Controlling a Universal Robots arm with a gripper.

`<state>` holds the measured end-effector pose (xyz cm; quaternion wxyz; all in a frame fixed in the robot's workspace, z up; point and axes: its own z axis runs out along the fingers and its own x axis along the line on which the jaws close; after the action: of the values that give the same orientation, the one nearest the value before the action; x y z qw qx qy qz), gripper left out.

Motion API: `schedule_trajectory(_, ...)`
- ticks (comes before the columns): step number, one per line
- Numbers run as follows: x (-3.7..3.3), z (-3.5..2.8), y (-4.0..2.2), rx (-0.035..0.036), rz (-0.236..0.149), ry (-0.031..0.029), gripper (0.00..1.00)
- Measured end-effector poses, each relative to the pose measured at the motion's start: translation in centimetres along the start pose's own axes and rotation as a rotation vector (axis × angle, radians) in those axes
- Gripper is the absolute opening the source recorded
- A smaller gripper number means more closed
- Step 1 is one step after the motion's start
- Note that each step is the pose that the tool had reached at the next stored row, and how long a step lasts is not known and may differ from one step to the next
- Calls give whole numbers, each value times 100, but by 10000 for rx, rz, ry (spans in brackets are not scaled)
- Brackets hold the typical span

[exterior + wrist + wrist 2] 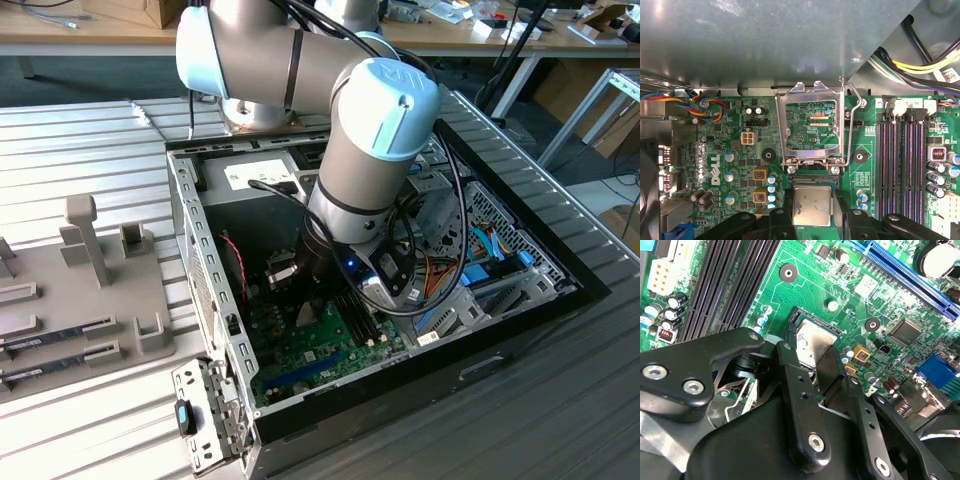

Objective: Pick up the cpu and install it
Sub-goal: 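Close the cpu cover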

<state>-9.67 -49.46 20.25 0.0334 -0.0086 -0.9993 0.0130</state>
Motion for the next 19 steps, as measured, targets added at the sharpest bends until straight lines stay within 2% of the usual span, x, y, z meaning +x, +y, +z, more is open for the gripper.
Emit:
schedule_trajectory(6, 2, -31, -1, 1, 0, 1, 41)
schedule_trajectory(16, -9, -35, -1, 9, -89, 0, 41)
schedule_trajectory(18, -8, -62, -2, 10, -90, 1, 41)
schedule_trajectory(19, -4, -110, -3, 9, -89, 0, 41)
